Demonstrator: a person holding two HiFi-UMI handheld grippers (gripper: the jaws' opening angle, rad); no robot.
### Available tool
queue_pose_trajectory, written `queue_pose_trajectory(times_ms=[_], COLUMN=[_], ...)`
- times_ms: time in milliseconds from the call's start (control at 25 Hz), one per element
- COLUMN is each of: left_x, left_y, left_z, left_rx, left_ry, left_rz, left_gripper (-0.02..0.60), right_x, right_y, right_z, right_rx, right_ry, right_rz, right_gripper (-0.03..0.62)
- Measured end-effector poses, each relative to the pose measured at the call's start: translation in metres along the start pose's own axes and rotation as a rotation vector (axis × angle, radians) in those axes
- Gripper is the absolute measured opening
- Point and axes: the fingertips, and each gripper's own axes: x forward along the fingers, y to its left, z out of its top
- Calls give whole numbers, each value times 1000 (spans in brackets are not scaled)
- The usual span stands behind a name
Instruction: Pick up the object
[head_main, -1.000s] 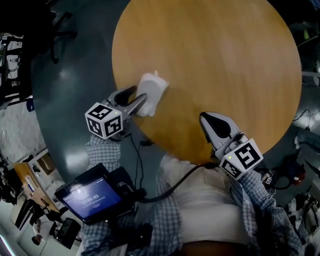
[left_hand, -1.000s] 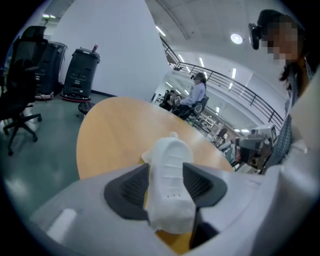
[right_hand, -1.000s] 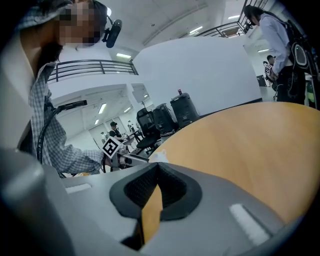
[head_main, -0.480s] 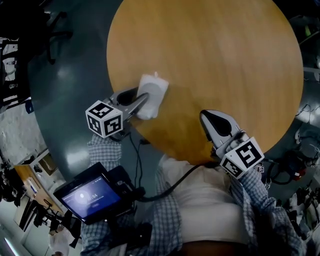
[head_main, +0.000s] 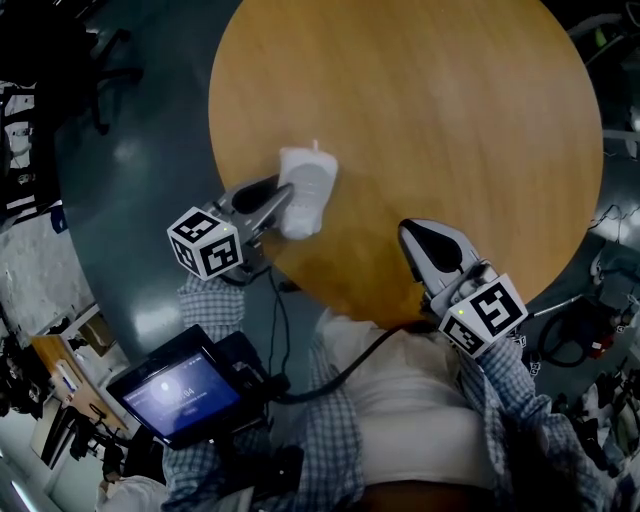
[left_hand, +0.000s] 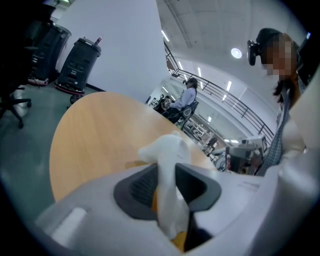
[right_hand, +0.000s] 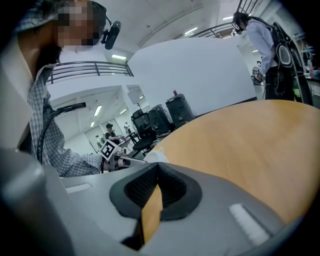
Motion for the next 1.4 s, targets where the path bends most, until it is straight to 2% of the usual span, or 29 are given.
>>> queue_pose_trajectory(times_ms=[440, 720, 1200, 1400], left_x=[-12, -26, -36, -38], left_y=[-42, -76, -163, -187], left_z=[11, 34, 44, 48], left_rx=[7, 62, 126, 120], left_ry=[-79, -130, -263, -290], left_rz=[-19, 5, -2, 23], left_gripper=[112, 112, 112, 112], right_x=[-32, -54, -96, -103], right_y=[12, 13, 9, 8], right_z=[4, 21, 48, 62], right_rx=[-36, -73, -145, -164], right_ry=[-58, -145, -274, -308], right_rz=[-4, 12, 53, 75], right_gripper=[5, 5, 5, 5])
